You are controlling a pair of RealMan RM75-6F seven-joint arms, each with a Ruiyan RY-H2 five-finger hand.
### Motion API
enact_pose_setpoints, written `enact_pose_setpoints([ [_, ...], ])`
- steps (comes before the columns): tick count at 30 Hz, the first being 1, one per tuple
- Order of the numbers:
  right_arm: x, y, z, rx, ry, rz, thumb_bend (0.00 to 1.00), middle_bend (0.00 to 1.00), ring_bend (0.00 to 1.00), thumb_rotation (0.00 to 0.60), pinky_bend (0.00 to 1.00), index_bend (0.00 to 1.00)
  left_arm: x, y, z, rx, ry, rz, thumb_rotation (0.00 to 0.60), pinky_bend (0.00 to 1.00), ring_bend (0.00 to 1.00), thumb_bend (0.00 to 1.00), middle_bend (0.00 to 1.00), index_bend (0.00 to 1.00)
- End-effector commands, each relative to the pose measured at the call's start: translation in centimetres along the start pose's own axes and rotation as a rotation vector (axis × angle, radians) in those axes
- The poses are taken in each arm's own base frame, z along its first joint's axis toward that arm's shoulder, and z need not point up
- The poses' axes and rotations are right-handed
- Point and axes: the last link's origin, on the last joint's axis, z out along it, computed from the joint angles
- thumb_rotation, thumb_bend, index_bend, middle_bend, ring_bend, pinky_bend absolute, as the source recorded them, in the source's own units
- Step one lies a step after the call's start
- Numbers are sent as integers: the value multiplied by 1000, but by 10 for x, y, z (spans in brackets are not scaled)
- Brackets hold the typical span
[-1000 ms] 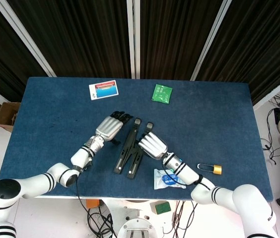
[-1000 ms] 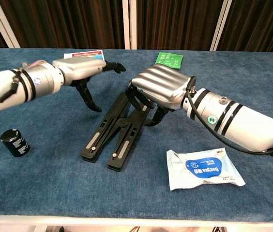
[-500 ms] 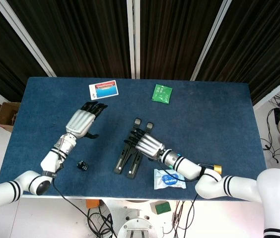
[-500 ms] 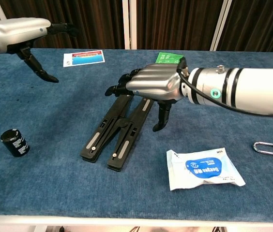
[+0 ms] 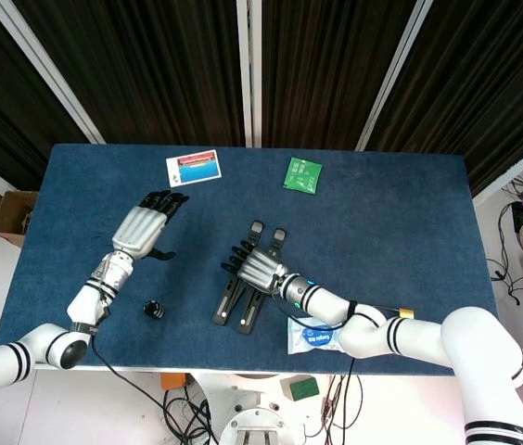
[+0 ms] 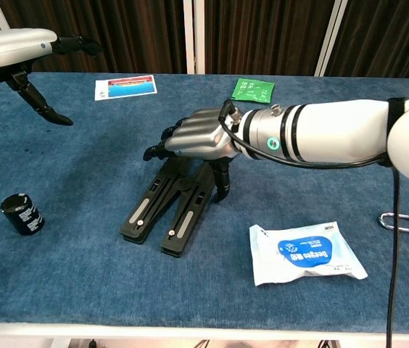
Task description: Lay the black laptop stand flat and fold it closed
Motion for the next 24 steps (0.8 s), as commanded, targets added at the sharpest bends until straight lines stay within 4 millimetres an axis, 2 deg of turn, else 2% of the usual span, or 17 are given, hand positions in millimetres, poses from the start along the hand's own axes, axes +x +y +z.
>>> enact_pose_setpoints([
  [1, 1, -2, 7, -3, 12, -3, 102, 212, 10, 600, 100, 68, 0, -1, 0, 1, 1, -1, 600, 93, 36, 91, 66, 73],
  [2, 2, -1, 8, -6, 22, -4, 159, 259, 37, 600, 106, 147, 0, -2, -1, 1, 2, -1, 600, 93, 36, 91, 66, 73],
  [3, 3, -1, 9, -10, 40, -5, 236, 333, 96, 600, 130, 268, 1, -2, -1, 2, 5, -2, 600, 93, 36, 91, 66, 73],
  [6, 5, 3, 12, -25, 74, -2, 359, 451, 239, 600, 218, 490, 3, -4, -3, 3, 16, -4, 600, 93, 36, 91, 65, 73],
  [8, 5, 6, 14, -32, 81, 5, 380, 487, 281, 600, 254, 561, 5, -6, -3, 5, 21, -1, 600, 93, 36, 91, 65, 73],
  [11, 3, 7, 16, -33, 79, 18, 375, 494, 280, 600, 260, 576, 7, -7, -5, 7, 26, 2, 600, 93, 36, 91, 65, 73],
  [13, 2, 8, 16, -30, 65, 31, 360, 477, 262, 600, 249, 546, 9, -8, -6, 9, 27, 6, 600, 93, 36, 91, 65, 73],
  [14, 1, 9, 16, -30, 55, 34, 350, 443, 225, 600, 223, 490, 9, -10, -7, 12, 26, 9, 600, 93, 36, 91, 65, 73],
  [17, 0, 16, 8, -46, 36, 57, 338, 263, 43, 600, 68, 206, 11, -16, -11, 28, 16, 13, 600, 93, 36, 91, 65, 73],
  [20, 3, 27, -12, -88, 77, 117, 337, 119, 0, 600, 0, 18, 18, -26, -19, 52, 21, 28, 600, 93, 36, 91, 65, 73],
  [24, 5, 54, -66, -206, 180, 195, 334, 81, 0, 600, 0, 0, 30, -47, -41, 102, 53, 56, 600, 93, 36, 90, 65, 73],
])
